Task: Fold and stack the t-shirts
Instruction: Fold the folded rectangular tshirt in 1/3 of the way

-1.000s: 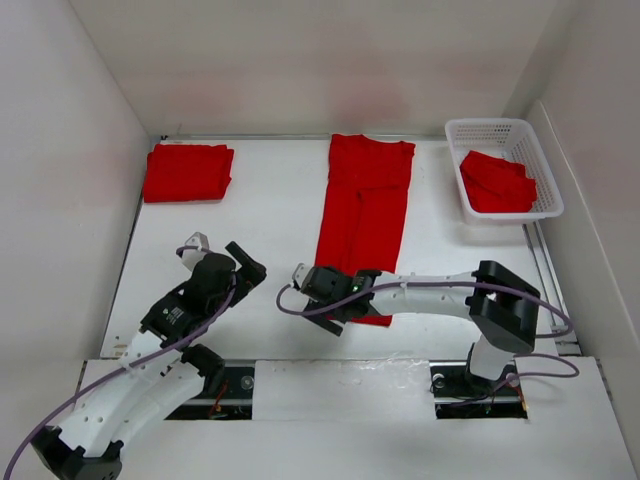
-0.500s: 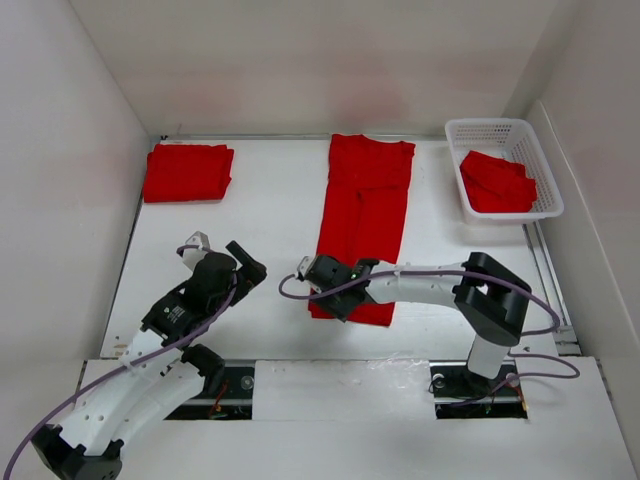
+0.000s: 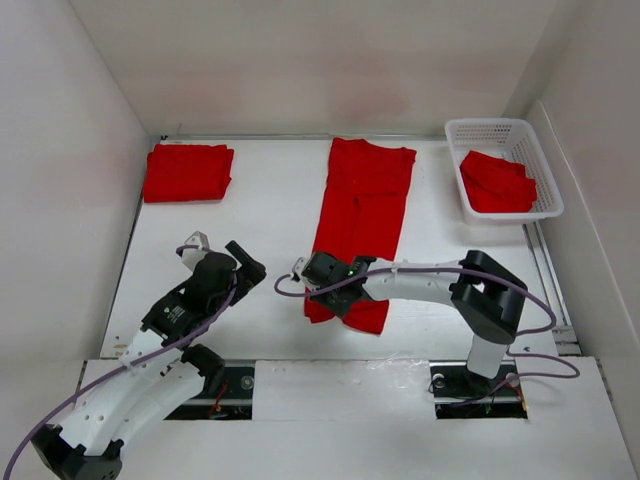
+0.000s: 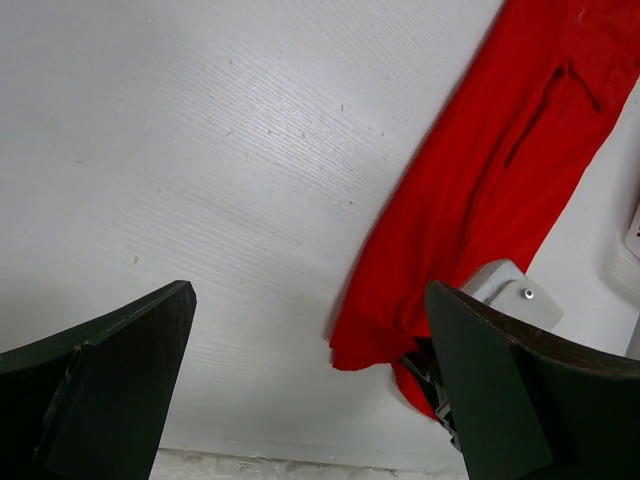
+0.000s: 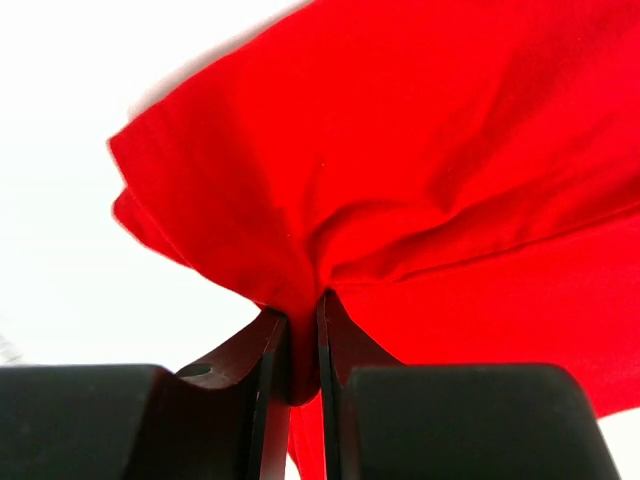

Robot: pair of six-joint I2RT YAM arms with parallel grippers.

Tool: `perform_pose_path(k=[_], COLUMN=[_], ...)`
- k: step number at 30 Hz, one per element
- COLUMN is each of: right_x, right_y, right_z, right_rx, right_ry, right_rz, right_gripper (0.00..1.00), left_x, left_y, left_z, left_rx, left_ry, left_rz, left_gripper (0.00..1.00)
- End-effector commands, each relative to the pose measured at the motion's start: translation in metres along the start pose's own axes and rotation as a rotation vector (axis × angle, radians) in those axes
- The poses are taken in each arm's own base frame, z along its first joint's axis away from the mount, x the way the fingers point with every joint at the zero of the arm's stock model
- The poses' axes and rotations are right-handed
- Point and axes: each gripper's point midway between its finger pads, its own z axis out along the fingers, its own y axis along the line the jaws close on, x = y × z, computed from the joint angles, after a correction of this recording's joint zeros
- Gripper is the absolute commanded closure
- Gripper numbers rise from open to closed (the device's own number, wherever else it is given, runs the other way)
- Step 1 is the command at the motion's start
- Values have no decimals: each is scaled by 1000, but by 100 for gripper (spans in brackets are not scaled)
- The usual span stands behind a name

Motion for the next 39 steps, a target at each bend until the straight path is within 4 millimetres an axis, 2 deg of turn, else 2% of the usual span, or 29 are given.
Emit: perform_pose_path(k=[1,3,6,9,15,18,23,28,35,37,39], right_x=[-16,-26,-35,-43,-54,-58,-56,-56,-70,-75,-74], right_y=[32,42,62,70,68,44,5,-17,-62,-69,-75], right_z=[-24,-40,-56,-79,-101,-104,-96,-87,-82,-85,-77], right_rx=[-157,-198,-282,-325,-325,-269,-214,-198,-161,-174,-179], right_ry=[-67,-110,-143,-157,-154,-141,-98,-77,-95,-113,-93], right_rz=[47,75,89,96,87,124,205,199,214,197,188], right_gripper=[96,100,100,100,100,100,100,100,100,100,100], left_x=[-13,-12,-16,-16,-17,-17,-14,-15,-7,-3,-2], left_y=[-6,-5,-7,-7,-9,-9,-9,-12,-14,-12,-15], left_z=[-3,-2,-3,-3,-3,-3,-2,1,8,12,12], left_rx=[7,-1,2,2,10,10,6,7,3,-8,6], left_ry=[-50,-46,-58,-58,-62,-62,-50,-51,-14,2,7], left_rz=[-23,-20,-24,-24,-27,-27,-14,-6,35,51,57], left_gripper=[0,0,0,0,0,0,0,0,0,0,0])
